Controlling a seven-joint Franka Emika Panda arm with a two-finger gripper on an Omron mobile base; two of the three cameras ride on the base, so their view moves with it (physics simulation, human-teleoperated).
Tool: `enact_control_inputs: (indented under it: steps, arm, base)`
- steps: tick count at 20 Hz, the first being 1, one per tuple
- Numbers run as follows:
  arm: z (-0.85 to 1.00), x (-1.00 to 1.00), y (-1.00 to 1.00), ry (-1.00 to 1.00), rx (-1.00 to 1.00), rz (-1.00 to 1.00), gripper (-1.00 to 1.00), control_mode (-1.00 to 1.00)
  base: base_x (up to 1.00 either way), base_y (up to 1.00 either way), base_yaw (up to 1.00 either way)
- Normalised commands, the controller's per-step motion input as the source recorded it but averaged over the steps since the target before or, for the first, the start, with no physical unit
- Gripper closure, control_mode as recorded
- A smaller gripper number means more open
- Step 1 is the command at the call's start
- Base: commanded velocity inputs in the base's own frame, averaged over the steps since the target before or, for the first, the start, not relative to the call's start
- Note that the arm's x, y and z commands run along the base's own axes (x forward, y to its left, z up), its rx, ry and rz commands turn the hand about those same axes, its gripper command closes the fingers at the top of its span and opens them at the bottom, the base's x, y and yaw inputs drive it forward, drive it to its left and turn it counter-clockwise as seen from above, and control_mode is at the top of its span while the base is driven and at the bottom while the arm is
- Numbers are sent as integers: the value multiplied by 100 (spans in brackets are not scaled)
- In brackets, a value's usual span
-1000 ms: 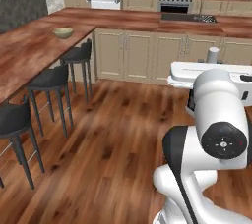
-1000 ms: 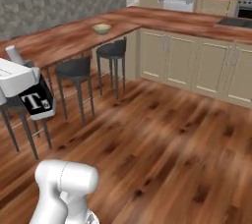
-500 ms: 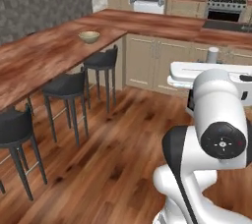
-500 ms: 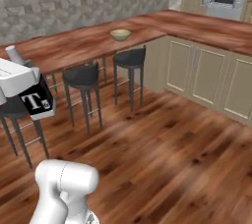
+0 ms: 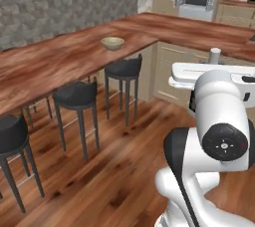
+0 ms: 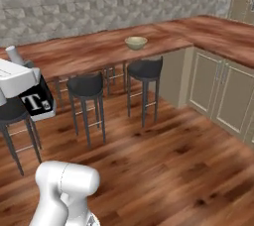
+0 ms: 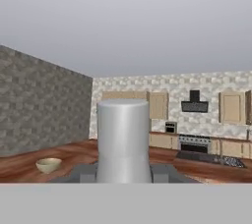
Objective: There is a bowl on the dining counter. Grab a lemon wedge from the fridge and place it in the bowl. Then get the liquor bottle and glass cup from the cabinet and place them next to the bowl.
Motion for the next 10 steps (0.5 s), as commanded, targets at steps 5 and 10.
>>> enact_control_inputs:
  steps: [5,10]
  arm:
    - [0,0,0,0,0,0,100,100]
    - [0,0,0,0,0,0,100,100]
  base:
    - [82,-77,40]
    - [81,-78,39]
